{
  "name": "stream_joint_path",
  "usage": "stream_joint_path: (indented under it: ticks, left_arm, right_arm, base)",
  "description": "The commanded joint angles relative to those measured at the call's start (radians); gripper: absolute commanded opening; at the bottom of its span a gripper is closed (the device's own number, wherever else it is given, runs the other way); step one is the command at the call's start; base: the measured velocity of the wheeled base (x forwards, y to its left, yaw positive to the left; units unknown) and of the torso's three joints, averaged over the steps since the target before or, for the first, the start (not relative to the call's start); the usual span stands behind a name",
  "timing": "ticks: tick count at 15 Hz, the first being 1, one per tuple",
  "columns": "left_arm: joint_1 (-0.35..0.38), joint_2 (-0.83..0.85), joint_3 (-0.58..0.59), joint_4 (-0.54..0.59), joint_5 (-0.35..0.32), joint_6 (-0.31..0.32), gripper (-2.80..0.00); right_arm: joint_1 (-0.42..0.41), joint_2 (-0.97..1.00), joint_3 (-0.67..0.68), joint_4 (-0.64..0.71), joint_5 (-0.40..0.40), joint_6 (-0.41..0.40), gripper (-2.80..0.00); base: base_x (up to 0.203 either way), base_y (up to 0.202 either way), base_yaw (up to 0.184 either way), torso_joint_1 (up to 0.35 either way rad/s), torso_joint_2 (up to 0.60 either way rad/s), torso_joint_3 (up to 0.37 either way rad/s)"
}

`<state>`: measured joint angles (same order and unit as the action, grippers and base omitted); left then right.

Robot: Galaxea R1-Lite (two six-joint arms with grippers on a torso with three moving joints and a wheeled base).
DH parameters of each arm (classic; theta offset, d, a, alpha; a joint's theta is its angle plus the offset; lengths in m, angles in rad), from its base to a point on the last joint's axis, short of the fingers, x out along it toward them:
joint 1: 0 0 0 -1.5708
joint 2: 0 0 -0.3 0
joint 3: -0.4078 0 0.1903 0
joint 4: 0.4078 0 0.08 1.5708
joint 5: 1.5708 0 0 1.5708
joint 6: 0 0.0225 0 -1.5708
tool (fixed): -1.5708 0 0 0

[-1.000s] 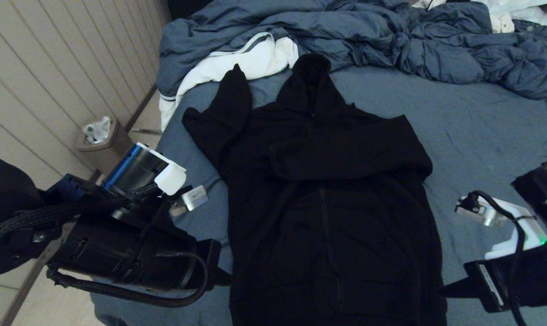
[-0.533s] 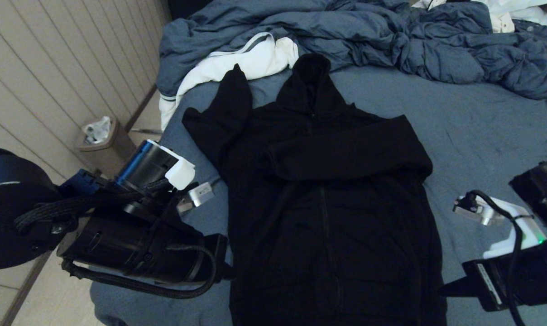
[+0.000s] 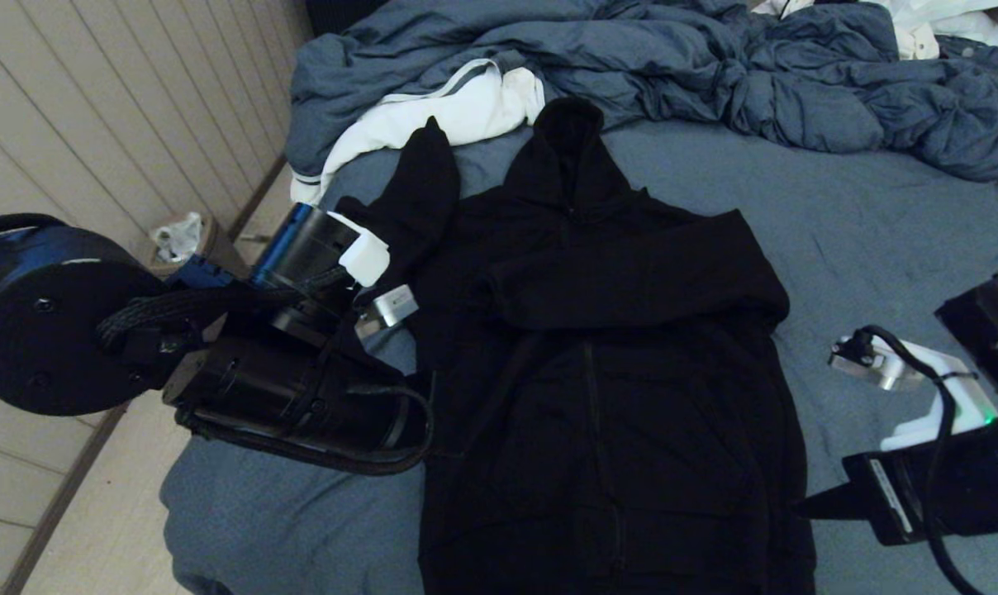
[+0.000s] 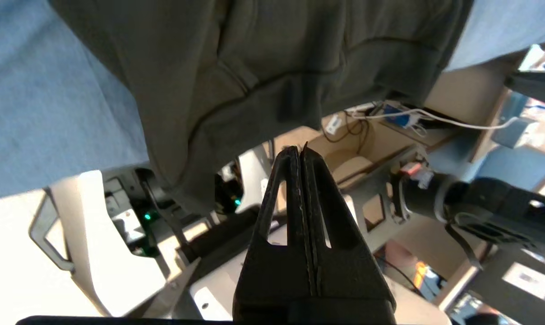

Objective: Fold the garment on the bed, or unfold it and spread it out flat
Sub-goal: Fold the black sweatshirt

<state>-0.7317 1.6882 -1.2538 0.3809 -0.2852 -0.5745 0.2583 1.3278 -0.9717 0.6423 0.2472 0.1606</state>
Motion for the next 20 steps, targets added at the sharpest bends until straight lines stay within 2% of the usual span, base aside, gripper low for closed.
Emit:
stream_joint_path:
  ticks: [1, 9, 10, 14, 20]
  left_arm:
    - [0.0, 0.023, -0.016, 0.002, 0.011, 0.0, -2.8]
    - [-0.009, 0.051, -0.048, 0.004, 0.015, 0.002, -2.8]
    - [-0.009, 0.051, -0.053, 0.007, 0.016, 0.002, 0.0]
    - [-0.011, 0.057, -0.061, 0.006, 0.02, 0.001, 0.0]
    - [-0.02, 0.075, 0.007, -0.002, 0.015, 0.002, 0.0]
  right_arm:
    - [0.001, 0.007, 0.001, -0.007, 0.001, 0.0, -2.8]
    - [0.001, 0.011, 0.008, -0.025, -0.002, 0.002, -2.8]
    - [-0.001, 0.008, 0.011, -0.026, -0.003, -0.003, -2.8]
    - [0.001, 0.004, 0.01, -0.026, -0.002, -0.01, -2.8]
    - [-0.008, 0.005, 0.028, -0.024, 0.0, -0.013, -2.8]
  base:
    - [0.0, 0.0, 0.0, 0.0, 0.0, 0.0]
    - [0.0, 0.0, 0.0, 0.0, 0.0, 0.0]
    - [0.0, 0.0, 0.0, 0.0, 0.0, 0.0]
    - [0.0, 0.0, 0.0, 0.0, 0.0, 0.0]
    - [0.0, 0.0, 0.0, 0.0, 0.0, 0.0]
